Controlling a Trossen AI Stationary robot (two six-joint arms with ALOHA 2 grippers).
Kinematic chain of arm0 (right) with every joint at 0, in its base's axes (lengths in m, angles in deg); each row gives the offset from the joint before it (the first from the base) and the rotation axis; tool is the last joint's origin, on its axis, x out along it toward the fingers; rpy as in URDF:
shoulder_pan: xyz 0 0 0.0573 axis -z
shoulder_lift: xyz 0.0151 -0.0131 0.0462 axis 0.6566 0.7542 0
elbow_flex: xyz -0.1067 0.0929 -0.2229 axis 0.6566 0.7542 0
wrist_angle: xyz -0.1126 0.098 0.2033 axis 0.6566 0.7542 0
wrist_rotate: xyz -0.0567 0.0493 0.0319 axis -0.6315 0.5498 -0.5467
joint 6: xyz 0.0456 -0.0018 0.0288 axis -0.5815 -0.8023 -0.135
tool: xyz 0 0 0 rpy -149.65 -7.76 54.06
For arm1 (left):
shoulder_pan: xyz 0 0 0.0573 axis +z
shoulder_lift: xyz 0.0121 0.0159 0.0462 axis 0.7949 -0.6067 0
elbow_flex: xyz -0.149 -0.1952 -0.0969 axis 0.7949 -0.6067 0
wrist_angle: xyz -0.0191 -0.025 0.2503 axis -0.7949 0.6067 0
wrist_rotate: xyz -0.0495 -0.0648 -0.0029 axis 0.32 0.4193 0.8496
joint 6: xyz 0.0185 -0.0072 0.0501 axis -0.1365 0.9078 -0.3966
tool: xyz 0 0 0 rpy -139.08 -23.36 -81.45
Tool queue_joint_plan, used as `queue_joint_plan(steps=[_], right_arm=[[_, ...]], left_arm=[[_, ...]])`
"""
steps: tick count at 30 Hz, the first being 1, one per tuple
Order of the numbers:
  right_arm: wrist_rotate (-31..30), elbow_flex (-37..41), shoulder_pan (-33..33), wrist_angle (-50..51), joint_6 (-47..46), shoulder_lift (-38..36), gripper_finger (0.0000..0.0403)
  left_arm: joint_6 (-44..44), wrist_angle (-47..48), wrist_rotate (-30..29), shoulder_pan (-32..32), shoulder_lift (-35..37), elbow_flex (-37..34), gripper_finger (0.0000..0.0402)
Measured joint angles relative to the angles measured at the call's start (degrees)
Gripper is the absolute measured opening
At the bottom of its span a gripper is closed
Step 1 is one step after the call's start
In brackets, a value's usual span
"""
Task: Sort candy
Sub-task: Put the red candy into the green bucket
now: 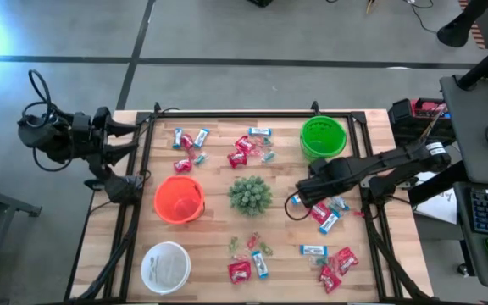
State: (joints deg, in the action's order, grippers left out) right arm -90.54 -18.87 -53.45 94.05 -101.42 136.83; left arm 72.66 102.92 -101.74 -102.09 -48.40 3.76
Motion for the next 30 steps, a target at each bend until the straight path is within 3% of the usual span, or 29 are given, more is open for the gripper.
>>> queue_joint_plan(steps=[16, 30], right_arm=[[4.3, 4.1, -3.6, -7.7, 3.7, 0.5, 0.0196], [8.6, 17.6, -6.5, -18.8, 5.6, 0.4, 0.0196]], left_arm=[[0.2, 0.5, 0.2, 0.0, 0.0, 0.4, 0.0232], [1.5, 0.4, 0.1, 0.0, 0.0, 0.4, 0.0232]])
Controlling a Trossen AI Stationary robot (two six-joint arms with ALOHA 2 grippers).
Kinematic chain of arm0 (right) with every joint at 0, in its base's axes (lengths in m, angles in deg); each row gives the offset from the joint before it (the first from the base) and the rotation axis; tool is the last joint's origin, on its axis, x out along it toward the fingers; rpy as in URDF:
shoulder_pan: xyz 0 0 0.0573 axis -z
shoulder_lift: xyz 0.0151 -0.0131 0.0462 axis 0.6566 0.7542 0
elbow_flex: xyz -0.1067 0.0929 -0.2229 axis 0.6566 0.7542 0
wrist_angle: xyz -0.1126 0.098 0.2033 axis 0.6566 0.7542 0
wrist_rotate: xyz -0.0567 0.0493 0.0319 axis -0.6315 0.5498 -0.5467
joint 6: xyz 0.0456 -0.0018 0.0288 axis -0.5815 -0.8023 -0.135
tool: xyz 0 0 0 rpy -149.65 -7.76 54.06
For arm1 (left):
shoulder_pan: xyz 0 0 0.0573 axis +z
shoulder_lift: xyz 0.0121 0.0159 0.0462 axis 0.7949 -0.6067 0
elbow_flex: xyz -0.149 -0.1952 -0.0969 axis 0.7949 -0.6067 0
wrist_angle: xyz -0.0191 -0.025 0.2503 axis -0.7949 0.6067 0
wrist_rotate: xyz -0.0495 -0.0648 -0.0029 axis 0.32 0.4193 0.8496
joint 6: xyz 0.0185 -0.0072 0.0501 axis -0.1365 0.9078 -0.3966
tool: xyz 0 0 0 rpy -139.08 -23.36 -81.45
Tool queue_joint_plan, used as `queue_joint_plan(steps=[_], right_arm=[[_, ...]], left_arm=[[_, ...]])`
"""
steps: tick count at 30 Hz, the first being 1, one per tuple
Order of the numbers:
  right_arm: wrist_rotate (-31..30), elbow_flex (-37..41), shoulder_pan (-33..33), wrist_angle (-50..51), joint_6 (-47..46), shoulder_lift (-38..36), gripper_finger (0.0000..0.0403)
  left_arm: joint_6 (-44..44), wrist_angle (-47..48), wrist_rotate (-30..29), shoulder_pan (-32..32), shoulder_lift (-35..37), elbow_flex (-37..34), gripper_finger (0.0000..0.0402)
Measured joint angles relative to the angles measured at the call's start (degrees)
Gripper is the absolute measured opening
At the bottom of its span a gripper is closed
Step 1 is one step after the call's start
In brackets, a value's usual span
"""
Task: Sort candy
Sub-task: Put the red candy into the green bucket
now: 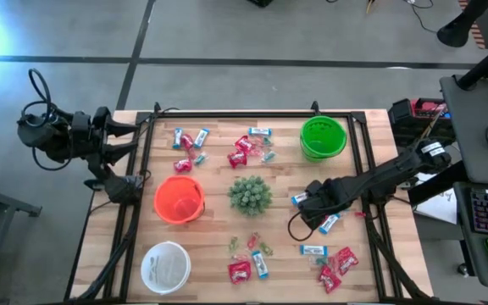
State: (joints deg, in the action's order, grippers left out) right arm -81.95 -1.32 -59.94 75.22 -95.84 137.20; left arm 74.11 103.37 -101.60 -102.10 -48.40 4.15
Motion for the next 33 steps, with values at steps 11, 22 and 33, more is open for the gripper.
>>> queue_joint_plan(steps=[11, 22, 33], right_arm=[[1.4, 7.2, 0.0, -8.5, 1.4, 0.0, 0.0196], [1.1, 11.5, 0.2, -14.2, 2.8, 0.0, 0.0196], [0.6, 15.3, 4.3, -22.6, 5.9, 1.9, 0.0196]], left_arm=[[1.1, -0.7, 0.0, 0.0, 0.0, 0.0, 0.0232], [1.1, -2.3, -0.1, 0.0, 0.0, 0.0, 0.0232], [1.1, -3.8, -0.1, 0.0, 0.0, 0.0, 0.0232]])
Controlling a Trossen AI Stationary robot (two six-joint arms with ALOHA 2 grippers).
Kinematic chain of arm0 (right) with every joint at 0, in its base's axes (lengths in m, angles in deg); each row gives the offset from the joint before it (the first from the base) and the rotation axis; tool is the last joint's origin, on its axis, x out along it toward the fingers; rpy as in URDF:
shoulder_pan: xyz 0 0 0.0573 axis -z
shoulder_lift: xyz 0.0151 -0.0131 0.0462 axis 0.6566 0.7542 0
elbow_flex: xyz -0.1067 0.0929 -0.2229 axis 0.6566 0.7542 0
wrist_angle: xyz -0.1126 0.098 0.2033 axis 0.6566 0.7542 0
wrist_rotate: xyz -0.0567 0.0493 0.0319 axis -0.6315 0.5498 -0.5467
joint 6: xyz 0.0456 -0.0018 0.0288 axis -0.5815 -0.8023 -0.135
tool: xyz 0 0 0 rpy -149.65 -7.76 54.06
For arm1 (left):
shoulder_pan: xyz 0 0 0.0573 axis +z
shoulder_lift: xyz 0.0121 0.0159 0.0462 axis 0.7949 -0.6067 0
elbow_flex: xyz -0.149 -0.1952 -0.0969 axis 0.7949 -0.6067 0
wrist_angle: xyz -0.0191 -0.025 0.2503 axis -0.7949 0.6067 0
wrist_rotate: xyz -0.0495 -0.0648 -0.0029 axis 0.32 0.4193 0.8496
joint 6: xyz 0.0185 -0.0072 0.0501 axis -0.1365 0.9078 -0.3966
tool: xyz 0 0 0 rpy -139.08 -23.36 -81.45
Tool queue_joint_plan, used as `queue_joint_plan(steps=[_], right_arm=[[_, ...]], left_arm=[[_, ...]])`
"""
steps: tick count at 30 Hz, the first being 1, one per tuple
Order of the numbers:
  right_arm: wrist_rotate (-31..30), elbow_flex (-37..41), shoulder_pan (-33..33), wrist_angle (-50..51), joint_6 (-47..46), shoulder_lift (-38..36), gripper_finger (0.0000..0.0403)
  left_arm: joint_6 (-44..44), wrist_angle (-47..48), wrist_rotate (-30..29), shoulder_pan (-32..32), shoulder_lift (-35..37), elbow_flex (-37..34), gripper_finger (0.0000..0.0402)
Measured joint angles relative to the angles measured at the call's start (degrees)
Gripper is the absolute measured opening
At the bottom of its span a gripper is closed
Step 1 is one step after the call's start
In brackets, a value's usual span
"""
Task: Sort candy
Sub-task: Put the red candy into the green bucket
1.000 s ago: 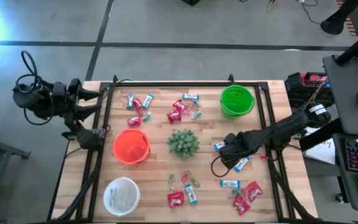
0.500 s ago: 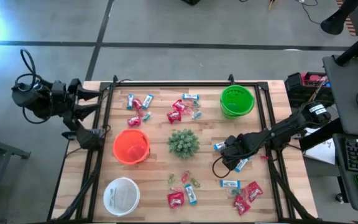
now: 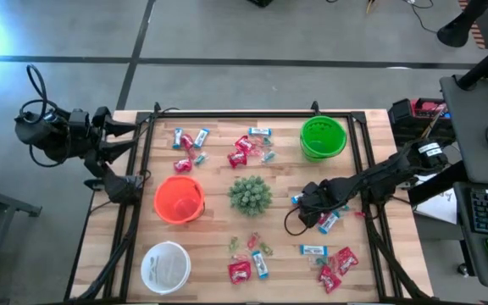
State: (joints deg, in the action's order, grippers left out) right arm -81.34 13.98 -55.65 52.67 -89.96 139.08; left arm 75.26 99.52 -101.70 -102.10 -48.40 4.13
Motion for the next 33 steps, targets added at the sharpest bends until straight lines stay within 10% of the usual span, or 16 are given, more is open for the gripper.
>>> queue_joint_plan(steps=[8, 18, 33], right_arm=[[0.2, 2.0, 0.0, -1.2, -1.4, -0.1, 0.0177], [0.7, 4.9, 0.0, -1.0, -6.4, -0.1, 0.0022], [4.1, -6.0, -0.1, 7.8, -6.0, -6.6, 0.0008]], left_arm=[[0.0, -0.7, 0.0, 0.0, 0.0, 0.0, 0.0232], [-0.9, -1.9, 0.0, 0.0, 0.0, 0.0, 0.0232], [-1.1, -2.3, -0.8, 0.0, 0.1, 0.0, 0.0232]])
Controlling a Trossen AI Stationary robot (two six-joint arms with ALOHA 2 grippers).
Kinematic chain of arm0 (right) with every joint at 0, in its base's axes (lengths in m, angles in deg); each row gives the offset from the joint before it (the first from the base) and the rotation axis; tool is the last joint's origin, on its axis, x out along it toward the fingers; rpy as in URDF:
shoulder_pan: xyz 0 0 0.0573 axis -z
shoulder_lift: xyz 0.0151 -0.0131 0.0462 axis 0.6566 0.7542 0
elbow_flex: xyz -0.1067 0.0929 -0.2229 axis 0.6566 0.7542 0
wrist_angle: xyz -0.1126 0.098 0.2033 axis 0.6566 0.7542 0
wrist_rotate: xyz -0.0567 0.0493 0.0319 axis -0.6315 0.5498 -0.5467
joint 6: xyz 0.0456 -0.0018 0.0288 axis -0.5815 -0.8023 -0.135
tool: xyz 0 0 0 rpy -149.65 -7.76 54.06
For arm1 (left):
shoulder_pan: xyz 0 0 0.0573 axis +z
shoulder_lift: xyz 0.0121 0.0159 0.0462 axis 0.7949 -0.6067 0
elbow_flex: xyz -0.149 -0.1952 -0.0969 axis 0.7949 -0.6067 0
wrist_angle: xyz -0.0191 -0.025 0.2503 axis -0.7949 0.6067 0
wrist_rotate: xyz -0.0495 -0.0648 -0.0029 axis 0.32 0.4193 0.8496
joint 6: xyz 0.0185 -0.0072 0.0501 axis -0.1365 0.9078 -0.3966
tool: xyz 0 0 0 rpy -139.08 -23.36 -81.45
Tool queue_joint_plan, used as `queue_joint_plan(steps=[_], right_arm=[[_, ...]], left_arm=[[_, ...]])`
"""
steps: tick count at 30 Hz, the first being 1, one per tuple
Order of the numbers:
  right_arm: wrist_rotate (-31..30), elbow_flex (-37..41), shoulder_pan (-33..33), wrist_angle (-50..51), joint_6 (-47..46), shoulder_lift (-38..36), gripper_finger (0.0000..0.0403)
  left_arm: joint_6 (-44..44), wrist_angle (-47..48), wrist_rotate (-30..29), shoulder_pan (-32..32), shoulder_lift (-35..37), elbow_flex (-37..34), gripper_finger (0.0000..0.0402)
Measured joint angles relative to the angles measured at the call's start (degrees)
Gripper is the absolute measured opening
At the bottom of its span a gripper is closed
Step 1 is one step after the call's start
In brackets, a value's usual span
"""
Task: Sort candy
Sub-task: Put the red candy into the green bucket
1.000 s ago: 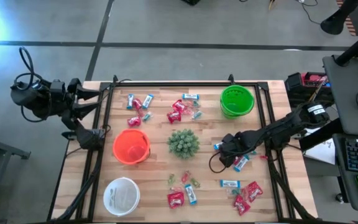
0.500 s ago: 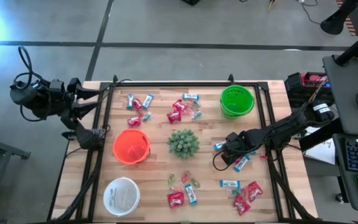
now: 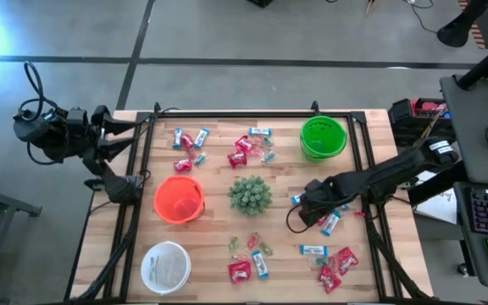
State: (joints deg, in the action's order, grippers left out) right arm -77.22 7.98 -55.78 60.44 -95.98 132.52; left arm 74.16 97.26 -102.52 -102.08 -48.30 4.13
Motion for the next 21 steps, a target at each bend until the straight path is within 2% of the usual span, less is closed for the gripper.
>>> queue_joint_plan(steps=[5, 11, 15, 21], right_arm=[[-1.6, -6.9, 0.2, 5.7, 3.2, -2.1, 0.0008], [-10.0, -15.5, 2.7, 16.5, 5.7, -2.5, 0.0008], [-14.9, -20.9, 6.8, 21.1, 9.6, -2.5, 0.0008], [-18.0, -26.8, 15.3, 23.5, 19.0, -2.6, 0.0008]], left_arm=[[-0.7, 0.0, -1.2, 0.0, 0.0, 0.0, 0.0232], [-3.4, 0.5, -2.3, 0.0, 0.0, 0.0, 0.0232], [-3.3, 1.1, -2.3, 0.0, 0.0, 0.0, 0.0232], [-3.0, 1.5, -2.3, 0.0, 0.0, 0.0, 0.0232]])
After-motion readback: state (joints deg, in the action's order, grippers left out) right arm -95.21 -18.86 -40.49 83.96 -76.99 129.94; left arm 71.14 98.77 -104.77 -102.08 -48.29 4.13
